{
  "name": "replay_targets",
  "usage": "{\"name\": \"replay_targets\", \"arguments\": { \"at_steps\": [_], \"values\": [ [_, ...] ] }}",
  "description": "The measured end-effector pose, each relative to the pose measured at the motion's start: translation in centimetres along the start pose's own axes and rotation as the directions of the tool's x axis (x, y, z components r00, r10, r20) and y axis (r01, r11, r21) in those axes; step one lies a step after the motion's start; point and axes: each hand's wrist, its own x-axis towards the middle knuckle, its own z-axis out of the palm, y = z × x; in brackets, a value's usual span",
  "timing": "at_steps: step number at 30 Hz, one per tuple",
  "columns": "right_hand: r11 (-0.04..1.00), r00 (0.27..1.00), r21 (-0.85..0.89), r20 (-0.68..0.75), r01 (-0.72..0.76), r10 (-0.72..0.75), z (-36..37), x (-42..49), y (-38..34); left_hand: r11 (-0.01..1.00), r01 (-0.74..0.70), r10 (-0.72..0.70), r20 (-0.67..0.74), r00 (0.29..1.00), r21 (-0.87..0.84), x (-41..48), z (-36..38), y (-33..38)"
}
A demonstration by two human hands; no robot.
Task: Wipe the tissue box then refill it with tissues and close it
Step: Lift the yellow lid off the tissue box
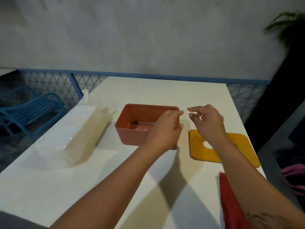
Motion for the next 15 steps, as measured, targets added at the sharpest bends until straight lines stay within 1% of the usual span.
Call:
{"name": "replay_targets", "arguments": {
  "at_steps": [5,8,11,13,15],
  "values": [
    [0.997,0.997,0.057,0.06,0.044,-0.048,3.6,0.6,-8.0,0.998,0.063,-0.065,-0.162,0.985,-0.017,-0.6,-7.1,-3.4],
    [0.997,0.992,0.047,0.105,0.066,-0.07,6.4,0.8,-12.6,0.994,0.112,-0.108,-0.241,0.965,0.004,-0.9,-11.2,-6.7],
    [0.992,0.979,0.099,0.181,0.075,-0.092,9.7,1.1,-16.6,0.987,0.161,-0.152,-0.259,0.954,0.016,-0.9,-15.2,-10.7],
    [0.987,0.971,0.123,0.206,0.1,-0.124,11.9,1.1,-18.7,0.983,0.18,-0.167,-0.245,0.955,0.031,-0.8,-17.3,-13.3],
    [0.987,0.968,0.13,0.221,0.09,-0.117,14.5,1.3,-20.9,0.979,0.197,-0.182,-0.236,0.955,0.042,-0.7,-19.4,-16.2]
  ]
}}
